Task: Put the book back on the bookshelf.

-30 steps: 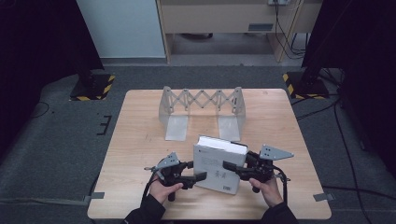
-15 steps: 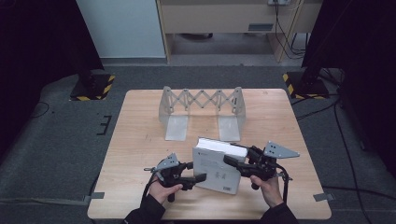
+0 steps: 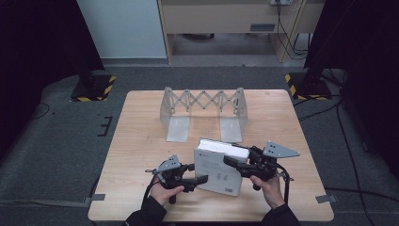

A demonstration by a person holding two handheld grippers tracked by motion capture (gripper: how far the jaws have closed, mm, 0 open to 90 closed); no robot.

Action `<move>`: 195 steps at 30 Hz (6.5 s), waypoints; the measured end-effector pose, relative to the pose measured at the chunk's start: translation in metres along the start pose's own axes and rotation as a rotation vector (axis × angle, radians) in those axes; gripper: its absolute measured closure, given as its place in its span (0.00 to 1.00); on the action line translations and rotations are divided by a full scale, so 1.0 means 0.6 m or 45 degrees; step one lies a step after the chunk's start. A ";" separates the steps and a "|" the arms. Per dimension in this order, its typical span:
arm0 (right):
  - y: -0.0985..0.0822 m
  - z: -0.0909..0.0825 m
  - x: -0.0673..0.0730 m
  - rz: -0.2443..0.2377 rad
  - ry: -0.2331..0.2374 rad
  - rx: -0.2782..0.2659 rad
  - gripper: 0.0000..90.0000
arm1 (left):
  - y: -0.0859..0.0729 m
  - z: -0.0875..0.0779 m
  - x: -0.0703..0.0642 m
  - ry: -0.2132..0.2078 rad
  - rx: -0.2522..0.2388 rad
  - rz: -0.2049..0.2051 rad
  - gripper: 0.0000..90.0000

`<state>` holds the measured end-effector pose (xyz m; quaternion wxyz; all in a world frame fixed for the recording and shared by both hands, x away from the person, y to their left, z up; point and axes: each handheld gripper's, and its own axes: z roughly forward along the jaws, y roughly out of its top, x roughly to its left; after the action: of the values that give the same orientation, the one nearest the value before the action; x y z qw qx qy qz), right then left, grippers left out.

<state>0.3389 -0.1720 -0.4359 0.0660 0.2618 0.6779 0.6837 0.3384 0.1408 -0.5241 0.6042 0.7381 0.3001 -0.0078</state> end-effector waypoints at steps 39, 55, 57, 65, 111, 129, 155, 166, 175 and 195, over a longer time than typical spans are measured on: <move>0.016 0.006 0.006 -0.055 0.021 0.118 0.44 | -0.006 0.000 0.002 -0.019 0.005 -0.025 0.30; 0.021 0.000 0.017 -0.076 0.062 0.174 0.45 | -0.011 -0.054 0.024 0.020 -0.081 -0.198 0.20; 0.021 -0.001 0.018 -0.079 0.060 0.180 0.44 | -0.010 -0.058 0.026 0.020 -0.082 -0.197 0.20; 0.023 0.000 0.017 -0.081 0.062 0.185 0.44 | -0.011 -0.091 0.054 0.257 -0.063 -0.178 0.18; 0.059 0.015 0.027 -0.152 0.046 0.397 0.45 | -0.020 0.004 0.005 0.701 0.495 0.148 0.08; 0.065 0.023 0.038 -0.121 0.082 0.484 0.45 | -0.019 0.003 0.005 0.707 0.492 0.139 0.09; 0.073 0.029 0.051 -0.198 0.102 0.553 0.56 | -0.019 0.003 0.006 0.707 0.488 0.135 0.09; 0.076 0.029 0.058 -0.229 0.076 0.583 0.56 | -0.019 -0.002 0.009 0.717 0.474 0.118 0.10; 0.067 0.037 0.060 -0.248 0.050 0.623 0.46 | -0.020 0.000 0.008 0.723 0.475 0.123 0.10; 0.069 0.037 0.068 -0.247 0.001 0.626 0.58 | -0.018 -0.016 0.020 0.757 0.440 0.076 0.14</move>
<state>0.3250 -0.1369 -0.3862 0.0653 0.2035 0.8457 0.4890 0.3398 0.1556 -0.5355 0.3564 0.8079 0.4356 0.1746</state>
